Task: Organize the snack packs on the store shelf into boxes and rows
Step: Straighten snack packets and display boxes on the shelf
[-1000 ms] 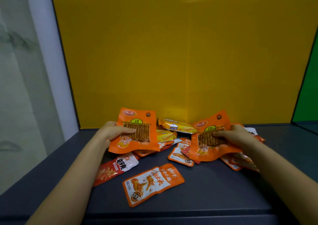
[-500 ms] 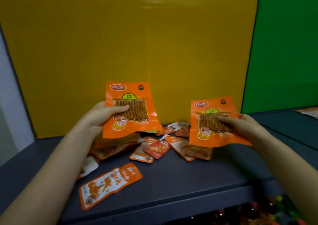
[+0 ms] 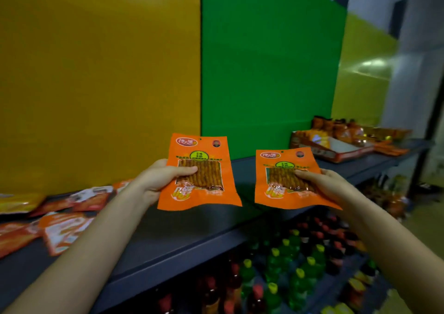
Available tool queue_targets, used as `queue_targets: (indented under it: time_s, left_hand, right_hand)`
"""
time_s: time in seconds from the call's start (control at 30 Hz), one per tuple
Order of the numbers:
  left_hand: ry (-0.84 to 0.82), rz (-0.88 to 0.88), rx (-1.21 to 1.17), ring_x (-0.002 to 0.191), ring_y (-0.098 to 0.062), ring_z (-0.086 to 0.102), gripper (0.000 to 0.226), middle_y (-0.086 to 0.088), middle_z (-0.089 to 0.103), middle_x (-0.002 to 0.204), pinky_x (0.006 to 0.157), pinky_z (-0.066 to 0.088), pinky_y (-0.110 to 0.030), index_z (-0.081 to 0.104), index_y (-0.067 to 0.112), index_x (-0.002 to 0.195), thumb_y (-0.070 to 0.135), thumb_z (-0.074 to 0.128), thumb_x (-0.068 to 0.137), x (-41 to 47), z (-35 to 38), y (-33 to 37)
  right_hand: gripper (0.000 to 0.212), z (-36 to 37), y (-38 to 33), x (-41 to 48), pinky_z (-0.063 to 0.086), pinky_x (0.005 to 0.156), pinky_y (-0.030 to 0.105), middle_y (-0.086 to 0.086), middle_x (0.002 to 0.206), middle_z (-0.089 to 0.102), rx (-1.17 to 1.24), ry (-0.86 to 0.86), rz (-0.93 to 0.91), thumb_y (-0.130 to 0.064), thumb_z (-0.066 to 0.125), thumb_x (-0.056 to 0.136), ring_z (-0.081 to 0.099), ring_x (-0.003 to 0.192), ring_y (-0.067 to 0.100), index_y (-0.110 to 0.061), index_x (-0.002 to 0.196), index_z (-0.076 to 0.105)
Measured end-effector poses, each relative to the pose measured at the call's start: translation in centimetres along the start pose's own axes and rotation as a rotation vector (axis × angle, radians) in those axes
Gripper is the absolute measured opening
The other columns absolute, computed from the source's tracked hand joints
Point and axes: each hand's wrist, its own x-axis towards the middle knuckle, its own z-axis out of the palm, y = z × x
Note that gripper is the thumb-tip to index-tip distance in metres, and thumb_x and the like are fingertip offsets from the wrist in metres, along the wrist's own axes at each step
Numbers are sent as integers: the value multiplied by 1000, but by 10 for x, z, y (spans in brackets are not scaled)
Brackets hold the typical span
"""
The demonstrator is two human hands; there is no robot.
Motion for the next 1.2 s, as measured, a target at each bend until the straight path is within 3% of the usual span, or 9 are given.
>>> queue_targets:
  time_s: [0.13, 0.33, 0.53, 0.63, 0.77, 0.93, 1.1, 1.2]
  left_hand:
    - [-92, -28, -40, 49, -16, 68, 13, -4, 72, 60, 43, 55, -26, 62, 11, 92, 1, 61, 84, 32, 89, -16]
    - [-192, -76, -64, 51, -20, 69, 16, -8, 73, 65, 47, 56, -28, 64, 6, 95, -3, 62, 82, 85, 196, -33]
    - [-271, -85, -28, 52, -19, 69, 16, -7, 73, 64, 48, 57, -28, 63, 8, 94, -2, 63, 82, 145, 288, -32]
    - [-302, -77, -8, 54, -20, 70, 22, -9, 73, 72, 49, 58, -30, 62, 10, 100, 0, 64, 81, 181, 331, -30]
    - [-324, -51, 16, 56, -19, 69, 22, -11, 70, 83, 52, 58, -29, 62, 9, 101, 0, 64, 81, 228, 386, -22]
    - [-356, -53, 47, 74, -25, 67, 29, -14, 69, 92, 63, 55, -35, 61, 8, 108, 1, 67, 80, 285, 454, -15]
    - [-380, -32, 43, 77, -26, 66, 33, -13, 68, 95, 66, 56, -37, 59, 12, 111, 0, 65, 81, 342, 519, -13]
    - [-374, -46, 76, 73, -24, 65, 27, -12, 68, 90, 66, 55, -36, 60, 12, 106, 1, 65, 82, 369, 559, -16]
  right_hand:
    - [11, -78, 14, 6, 45, 34, 16, 2, 47, 67, 9, 62, 38, -17, 63, 87, 62, 36, 12, -7, 85, 60]
    - [8, -175, 38, 24, 46, 35, 16, 1, 49, 68, 37, 166, 44, -14, 62, 87, 63, 37, 11, -7, 85, 61]
    - [15, -256, 59, 58, 51, 41, 19, 10, 73, 71, 61, 254, 57, -18, 67, 84, 66, 44, 14, -7, 92, 63]
    - [21, -293, 67, 85, 53, 48, 24, 12, 81, 72, 51, 292, 56, -22, 69, 82, 68, 50, 17, -8, 97, 64]
    - [14, -338, 70, 128, 53, 47, 23, 11, 79, 71, 53, 333, 39, -20, 67, 84, 66, 47, 15, -9, 91, 64]
    - [20, -393, 70, 182, 55, 55, 28, 15, 87, 72, 48, 363, 48, -22, 68, 83, 67, 55, 20, -9, 98, 62]
    - [18, -448, 81, 233, 52, 42, 20, 12, 77, 71, 47, 364, 50, -21, 66, 85, 66, 44, 14, -10, 97, 60]
    - [14, -485, 91, 264, 50, 38, 19, 6, 60, 71, 44, 354, 55, -20, 65, 86, 65, 42, 14, -9, 93, 60]
